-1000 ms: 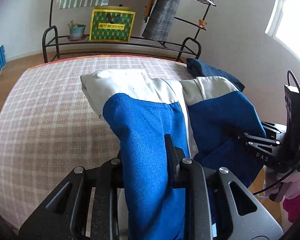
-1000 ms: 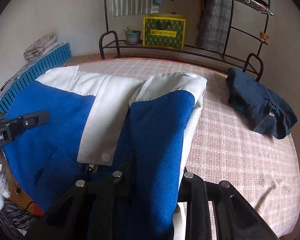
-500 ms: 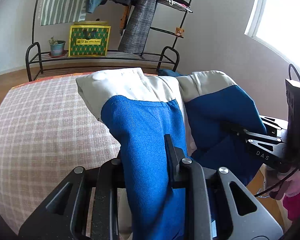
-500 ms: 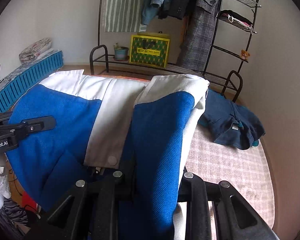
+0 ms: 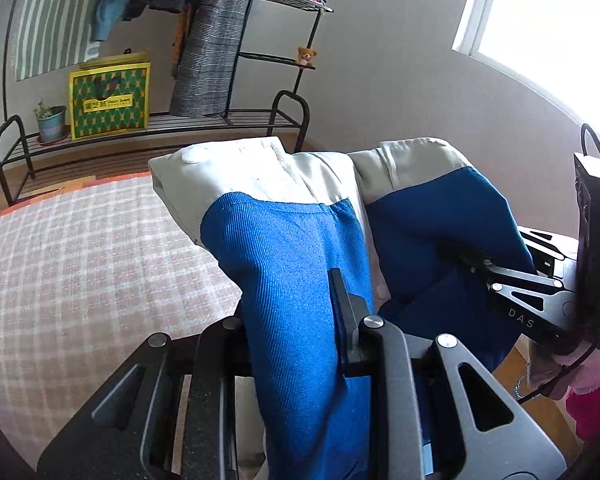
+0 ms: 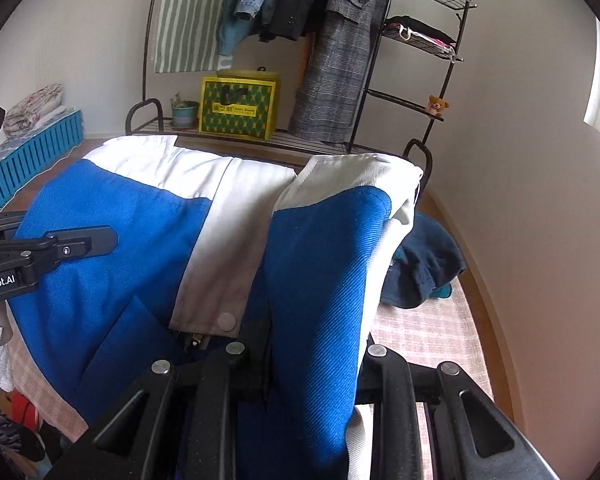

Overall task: Fold large clothes
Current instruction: 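Lift and carry the folded jacket with both tools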

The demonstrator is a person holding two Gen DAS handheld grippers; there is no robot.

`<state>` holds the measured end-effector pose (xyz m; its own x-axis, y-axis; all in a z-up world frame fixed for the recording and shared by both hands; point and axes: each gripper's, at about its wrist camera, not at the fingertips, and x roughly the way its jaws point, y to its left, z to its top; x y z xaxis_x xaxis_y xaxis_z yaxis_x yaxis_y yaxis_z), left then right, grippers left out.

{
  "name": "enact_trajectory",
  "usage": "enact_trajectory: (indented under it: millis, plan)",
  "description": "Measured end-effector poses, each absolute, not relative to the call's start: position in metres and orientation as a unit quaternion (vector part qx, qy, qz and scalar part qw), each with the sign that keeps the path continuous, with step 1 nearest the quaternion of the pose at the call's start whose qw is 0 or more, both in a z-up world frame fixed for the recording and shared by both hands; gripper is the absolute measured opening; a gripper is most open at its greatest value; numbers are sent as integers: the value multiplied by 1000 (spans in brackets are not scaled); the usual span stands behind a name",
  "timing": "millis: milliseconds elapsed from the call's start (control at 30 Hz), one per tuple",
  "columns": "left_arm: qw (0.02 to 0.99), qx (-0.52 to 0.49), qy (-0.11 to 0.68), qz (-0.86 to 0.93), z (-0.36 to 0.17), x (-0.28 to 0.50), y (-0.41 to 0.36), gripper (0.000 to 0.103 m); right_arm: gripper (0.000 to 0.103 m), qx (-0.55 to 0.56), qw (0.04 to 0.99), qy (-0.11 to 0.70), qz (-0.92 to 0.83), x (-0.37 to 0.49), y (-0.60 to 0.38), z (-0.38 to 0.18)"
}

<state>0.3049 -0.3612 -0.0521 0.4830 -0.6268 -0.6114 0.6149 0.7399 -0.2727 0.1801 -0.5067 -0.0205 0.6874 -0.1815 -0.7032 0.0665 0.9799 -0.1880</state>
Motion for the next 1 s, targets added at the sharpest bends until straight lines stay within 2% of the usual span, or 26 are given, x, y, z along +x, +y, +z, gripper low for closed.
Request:
enact_trajectory:
  millis: [500,1000]
  plan:
    - [840,-5,346,-417,-57,438,-530,22,24,-78,902,396,-151,281,-654,-18]
    - [842,-10,364,-398,-89,561,-605,22,24,-56,897,410,-154,415,-726,-55]
